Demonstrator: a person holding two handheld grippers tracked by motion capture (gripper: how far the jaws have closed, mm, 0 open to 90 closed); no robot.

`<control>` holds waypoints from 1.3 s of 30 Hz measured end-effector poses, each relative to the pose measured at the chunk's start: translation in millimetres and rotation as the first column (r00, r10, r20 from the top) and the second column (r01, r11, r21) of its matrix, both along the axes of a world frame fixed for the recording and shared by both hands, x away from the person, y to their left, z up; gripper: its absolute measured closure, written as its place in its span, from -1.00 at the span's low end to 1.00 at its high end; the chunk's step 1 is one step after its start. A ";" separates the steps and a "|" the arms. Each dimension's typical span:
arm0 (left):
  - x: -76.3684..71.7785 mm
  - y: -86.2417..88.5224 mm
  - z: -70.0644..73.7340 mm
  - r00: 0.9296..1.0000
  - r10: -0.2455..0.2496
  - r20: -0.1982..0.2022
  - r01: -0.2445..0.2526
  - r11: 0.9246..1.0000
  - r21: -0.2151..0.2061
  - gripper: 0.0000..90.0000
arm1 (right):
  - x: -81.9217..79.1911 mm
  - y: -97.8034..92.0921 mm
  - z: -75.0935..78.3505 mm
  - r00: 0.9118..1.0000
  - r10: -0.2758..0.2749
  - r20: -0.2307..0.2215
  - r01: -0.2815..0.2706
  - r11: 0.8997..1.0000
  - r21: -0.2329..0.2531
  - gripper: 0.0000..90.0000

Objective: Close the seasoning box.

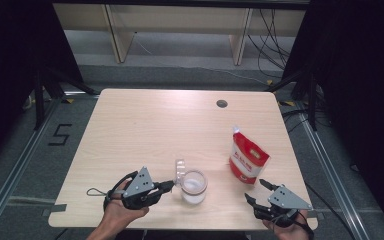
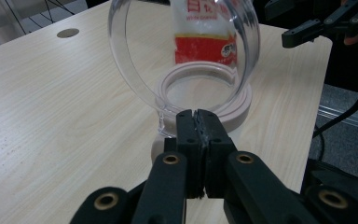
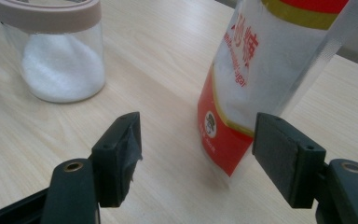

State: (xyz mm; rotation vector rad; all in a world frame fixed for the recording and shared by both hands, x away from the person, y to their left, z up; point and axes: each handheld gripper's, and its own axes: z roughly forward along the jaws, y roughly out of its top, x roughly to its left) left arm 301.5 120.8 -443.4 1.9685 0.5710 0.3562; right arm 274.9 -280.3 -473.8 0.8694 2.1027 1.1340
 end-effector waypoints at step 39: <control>-7.6 27.4 -14.4 0.995 0.049 -0.084 -0.052 0.998 -0.035 -0.48 | 0.5 0.0 -0.4 1.000 0.006 0.001 -0.006 1.000 0.001 -0.26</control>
